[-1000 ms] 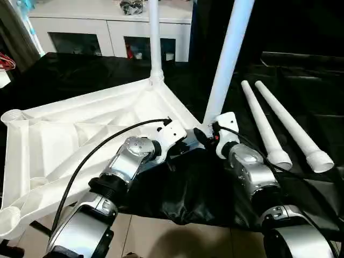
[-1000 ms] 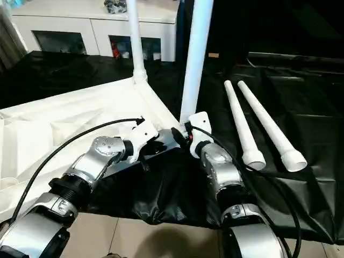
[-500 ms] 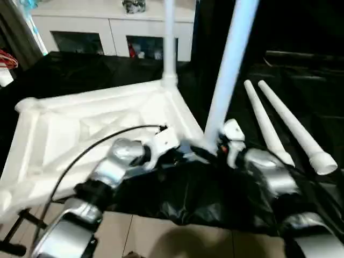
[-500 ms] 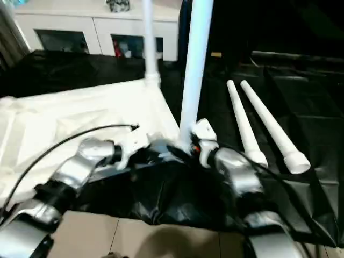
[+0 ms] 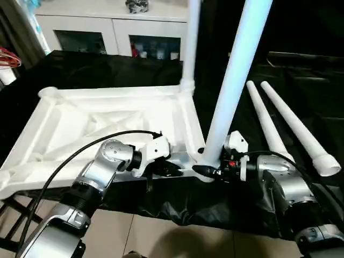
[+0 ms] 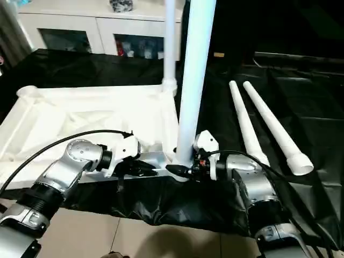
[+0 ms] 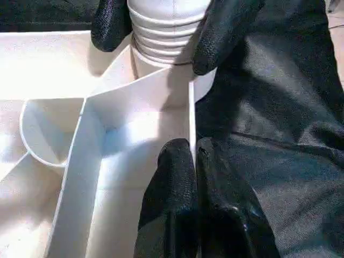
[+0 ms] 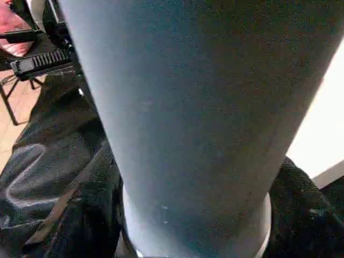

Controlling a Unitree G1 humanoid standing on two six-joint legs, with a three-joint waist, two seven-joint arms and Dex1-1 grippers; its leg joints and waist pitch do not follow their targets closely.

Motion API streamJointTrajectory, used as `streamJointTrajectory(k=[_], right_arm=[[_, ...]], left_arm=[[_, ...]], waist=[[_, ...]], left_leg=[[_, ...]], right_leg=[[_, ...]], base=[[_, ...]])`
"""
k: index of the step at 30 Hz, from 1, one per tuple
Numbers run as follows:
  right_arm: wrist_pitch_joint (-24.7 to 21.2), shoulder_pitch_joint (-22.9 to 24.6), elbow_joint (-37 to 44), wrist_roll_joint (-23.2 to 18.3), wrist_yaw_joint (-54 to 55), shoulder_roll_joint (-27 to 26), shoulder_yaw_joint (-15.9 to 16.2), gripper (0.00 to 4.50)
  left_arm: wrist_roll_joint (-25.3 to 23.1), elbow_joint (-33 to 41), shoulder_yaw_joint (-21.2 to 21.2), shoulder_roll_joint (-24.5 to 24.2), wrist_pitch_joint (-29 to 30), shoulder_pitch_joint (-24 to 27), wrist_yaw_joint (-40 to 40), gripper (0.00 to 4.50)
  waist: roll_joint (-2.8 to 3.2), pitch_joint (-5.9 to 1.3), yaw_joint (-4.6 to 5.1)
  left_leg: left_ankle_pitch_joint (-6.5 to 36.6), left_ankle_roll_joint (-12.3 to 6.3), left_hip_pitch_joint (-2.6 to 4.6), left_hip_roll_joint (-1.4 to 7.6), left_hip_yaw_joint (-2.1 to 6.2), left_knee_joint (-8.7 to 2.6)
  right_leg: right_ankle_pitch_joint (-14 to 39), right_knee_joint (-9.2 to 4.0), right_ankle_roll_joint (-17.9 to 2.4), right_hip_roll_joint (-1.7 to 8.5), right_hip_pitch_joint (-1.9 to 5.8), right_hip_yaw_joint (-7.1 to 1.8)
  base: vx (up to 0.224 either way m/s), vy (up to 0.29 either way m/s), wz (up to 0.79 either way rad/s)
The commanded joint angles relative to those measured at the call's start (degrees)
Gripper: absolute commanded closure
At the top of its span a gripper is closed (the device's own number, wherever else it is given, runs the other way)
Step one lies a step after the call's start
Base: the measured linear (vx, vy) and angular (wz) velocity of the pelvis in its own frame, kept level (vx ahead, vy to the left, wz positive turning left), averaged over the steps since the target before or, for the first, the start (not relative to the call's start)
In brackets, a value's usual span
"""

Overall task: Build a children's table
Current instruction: Rotate leg to tighten

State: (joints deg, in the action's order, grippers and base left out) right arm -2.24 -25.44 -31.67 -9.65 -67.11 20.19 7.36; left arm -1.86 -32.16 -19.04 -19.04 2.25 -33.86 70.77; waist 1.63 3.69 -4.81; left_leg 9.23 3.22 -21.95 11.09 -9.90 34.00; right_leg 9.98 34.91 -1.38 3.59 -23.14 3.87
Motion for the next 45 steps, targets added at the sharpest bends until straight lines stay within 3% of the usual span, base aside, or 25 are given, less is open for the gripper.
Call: streamJointTrajectory(k=[1, 8, 11, 12, 15, 17, 21, 24, 25, 26, 28, 31, 36, 41, 42, 45], right_arm=[[-0.7, 0.7, 1.8, -0.5, -1.8, 0.0, 1.7, 1.67], [-0.4, 0.5, -0.3, 2.3, 4.8, -2.6, 1.9, 1.74], [2.2, -1.6, -6.3, 6.8, 17.9, -6.6, 1.3, 1.75], [1.3, -2.8, -8.6, 7.6, 23.2, -8.2, 0.6, 1.75], [-0.8, -5.8, -13.9, 8.1, 34.2, -11.8, -1.5, 1.75], [-1.6, -6.9, -15.4, 7.5, 37.5, -13.1, -2.7, 1.76], [-1.4, -10.5, -19.1, 5.4, 45.2, -17.6, -6.0, 1.76], [0.1, -10.9, -19.7, 5.4, 44.0, -18.0, -6.2, 1.76], [0.4, -11.0, -19.9, 5.4, 43.8, -18.1, -6.2, 1.2], [0.5, -11.2, -20.1, 5.1, 42.8, -18.1, -6.4, 1.06], [0.6, -11.4, -20.6, 4.8, 41.8, -18.0, -6.6, 1.04], [2.2, -11.2, -20.4, 6.2, 40.1, -16.8, -5.5, 0.66], [3.4, -8.8, -16.4, 5.5, 30.6, -14.0, -3.4, 0.66], [3.3, -5.6, -9.9, 3.1, 17.4, -9.4, -1.8, 0.66], [2.9, -4.8, -8.3, 2.4, 14.1, -8.2, -1.3, 0.66], [0.3, -3.1, -4.1, 1.1, 7.0, -4.9, 0.6, 0.66]], left_arm=[[0.3, 1.4, -0.9, 0.1, 0.2, 0.4, 0.1, 4.5], [-1.2, -1.9, 0.8, 3.0, 0.6, -1.6, -8.1, 4.5], [-2.3, -5.4, 2.7, 6.3, 1.8, -4.5, -16.4, 4.5], [-2.8, -6.0, 2.8, 7.2, 2.4, -5.2, -18.2, 4.5], [-3.8, -7.4, 2.9, 9.6, 4.6, -6.7, -22.9, 4.5], [-4.1, -7.8, 3.0, 10.5, 5.2, -7.2, -24.5, 4.5], [-3.9, -8.8, 3.4, 14.2, 6.2, -8.1, -28.8, 4.5], [-4.1, -8.9, 3.2, 14.5, 5.6, -8.0, -28.6, 4.5], [-4.0, -8.9, 3.1, 14.6, 5.4, -7.9, -28.3, 4.5], [-4.1, -8.8, 3.0, 14.5, 5.0, -7.7, -28.0, 4.5], [-4.2, -8.6, 2.9, 14.4, 4.7, -7.4, -27.7, 4.5], [-3.9, -8.1, 2.8, 13.4, 4.3, -6.9, -26.6, 4.5], [-3.0, -6.4, 1.9, 11.4, 2.4, -5.5, -21.5, 4.5], [-1.7, -4.0, 0.6, 8.0, 0.7, -3.6, -13.7, 4.5], [-1.4, -3.4, 0.3, 7.1, 0.4, -3.2, -11.8, 4.5], [-0.6, -2.6, 0.1, 5.5, 0.0, -2.7, -8.4, 4.5]], waist=[[-0.32, -4.14, 0.01], [-0.42, -3.97, 0.17], [-0.4, -3.57, 0.72], [-0.62, -3.58, 0.85], [-0.22, -3.46, 1.85], [-0.13, -3.51, 2.19], [-0.25, -3.81, 2.59], [-0.23, -4.02, 2.52], [-0.19, -4.09, 2.43], [-0.16, -4.14, 2.36], [-0.19, -4.06, 2.31], [-0.18, -3.94, 2.31], [-0.18, -3.96, 2.31], [-0.27, -4.08, 1.84], [0.03, -4.08, 1.67], [-0.11, -4.0, 1.2]], left_leg=[[15.6, -2.85, 1.05, 2.26, 0.49, -3.99], [16.8, -2.22, 1.12, 2.17, 0.55, -4.1], [19.5, -0.38, 1.55, 1.76, 0.77, -4.19], [20.3, -0.28, 1.77, 1.62, 0.81, -4.05], [21.5, 0.14, 1.77, 1.57, 1.2, -4.24], [22.2, 0.22, 1.76, 1.5, 1.25, -4.2], [20.8, -0.6, 1.41, 1.52, 1.06, -4.21], [19.4, -1.29, 1.2, 1.62, 0.87, -4.2], [18.5, -1.6, 1.09, 1.65, 0.81, -4.18], [17.9, -1.9, 1.09, 1.64, 0.72, -4.13], [17.3, -2.41, 1.0, 1.57, 0.65, -4.11], [18.1, -2.24, 1.07, 1.58, 0.67, -4.15], [18.7, -2.5, 1.06, 1.82, 0.76, -4.31], [16.0, -3.93, 0.8, 1.89, 0.59, -4.13], [16.1, -3.77, 0.96, 2.01, 0.61, -4.17], [16.3, -4.0, 0.99, 2.21, 0.52, -4.23]], right_leg=[[17.6, -5.01, -11.4, 4.53, 2.74, -2.69], [20.2, -5.29, -10.7, 4.5, 2.53, -2.61], [26.9, -5.96, -9.0, 4.64, 2.16, -2.37], [29.4, -6.4, -7.7, 4.74, 2.06, -2.37], [31.6, -6.59, -6.9, 4.65, 1.91, -2.11], [31.7, -6.7, -6.7, 4.64, 1.94, -2.05], [26.5, -6.35, -8.4, 4.58, 2.08, -2.32], [22.1, -5.95, -9.5, 4.51, 2.32, -2.47], [19.9, -5.67, -10.3, 4.53, 2.49, -2.53], [18.3, -5.5, -10.9, 4.49, 2.6, -2.54], [17.7, -5.47, -11.3, 4.47, 2.75, -2.53], [20.6, -5.75, -10.8, 4.56, 2.7, -2.42], [19.2, -5.59, -11.0, 4.47, 2.82, -2.52], [17.2, -5.35, -11.5, 4.59, 3.13, -2.6], [17.3, -5.3, -11.9, 4.52, 3.04, -2.53], [17.0, -5.23, -11.8, 4.28, 3.06, -2.55]], base=[[0.0, 0.0, 0.0], [0.0, 0.0, 0.0], [0.0, 0.0, 0.0], [0.0, 0.0, 0.0], [0.0, 0.0, 0.0], [0.0, 0.0, 0.0], [0.0, 0.0, 0.0], [0.0, 0.0, 0.0], [0.0, 0.0, 0.0], [0.0, 0.0, 0.0], [0.0, 0.0, 0.0], [0.0, 0.0, 0.0], [0.0, 0.0, 0.0], [0.0, 0.0, 0.0], [0.0, 0.0, 0.0], [0.0, 0.0, 0.0]])
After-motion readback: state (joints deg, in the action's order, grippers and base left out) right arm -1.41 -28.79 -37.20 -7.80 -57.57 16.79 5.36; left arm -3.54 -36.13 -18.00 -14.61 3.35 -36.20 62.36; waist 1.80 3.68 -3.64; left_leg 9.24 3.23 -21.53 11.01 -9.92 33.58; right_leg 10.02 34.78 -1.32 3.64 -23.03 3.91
